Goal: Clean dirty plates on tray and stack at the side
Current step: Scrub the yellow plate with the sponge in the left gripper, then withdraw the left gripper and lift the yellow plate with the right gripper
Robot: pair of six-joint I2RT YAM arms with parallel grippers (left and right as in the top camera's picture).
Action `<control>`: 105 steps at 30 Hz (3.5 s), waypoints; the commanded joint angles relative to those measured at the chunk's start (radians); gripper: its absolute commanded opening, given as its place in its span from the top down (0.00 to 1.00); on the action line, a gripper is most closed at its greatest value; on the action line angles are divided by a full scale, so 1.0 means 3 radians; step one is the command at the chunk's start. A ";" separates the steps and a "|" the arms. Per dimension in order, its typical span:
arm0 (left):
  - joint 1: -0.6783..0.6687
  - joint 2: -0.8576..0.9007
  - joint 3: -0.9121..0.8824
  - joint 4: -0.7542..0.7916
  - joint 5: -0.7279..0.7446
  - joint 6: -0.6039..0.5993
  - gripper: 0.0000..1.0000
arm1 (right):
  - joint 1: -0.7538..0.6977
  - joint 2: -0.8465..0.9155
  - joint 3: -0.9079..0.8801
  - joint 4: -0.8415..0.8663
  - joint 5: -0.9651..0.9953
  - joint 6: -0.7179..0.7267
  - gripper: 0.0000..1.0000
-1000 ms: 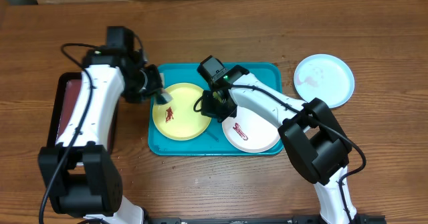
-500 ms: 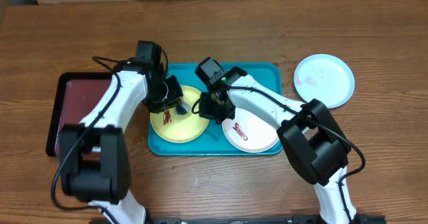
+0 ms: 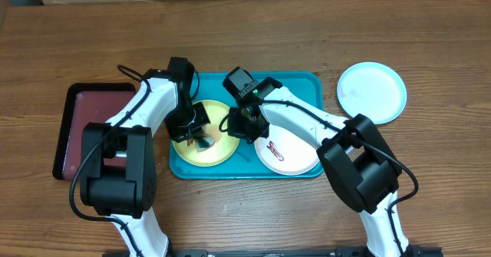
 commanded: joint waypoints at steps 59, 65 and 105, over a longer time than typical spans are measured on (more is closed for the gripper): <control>0.0393 -0.0020 0.0801 -0.0970 -0.0978 -0.0120 0.96 | -0.0010 -0.0078 0.0019 0.0014 0.0070 -0.0011 0.96; 0.0392 -0.0463 0.1082 -0.1116 -0.0842 -0.0135 0.96 | -0.0010 -0.0078 0.0022 0.0027 0.0067 -0.0038 0.96; 0.1008 -0.1389 0.0951 -0.1013 -0.0679 0.0071 0.96 | 0.0767 -0.0603 0.1165 -0.1092 0.4531 -0.1509 0.96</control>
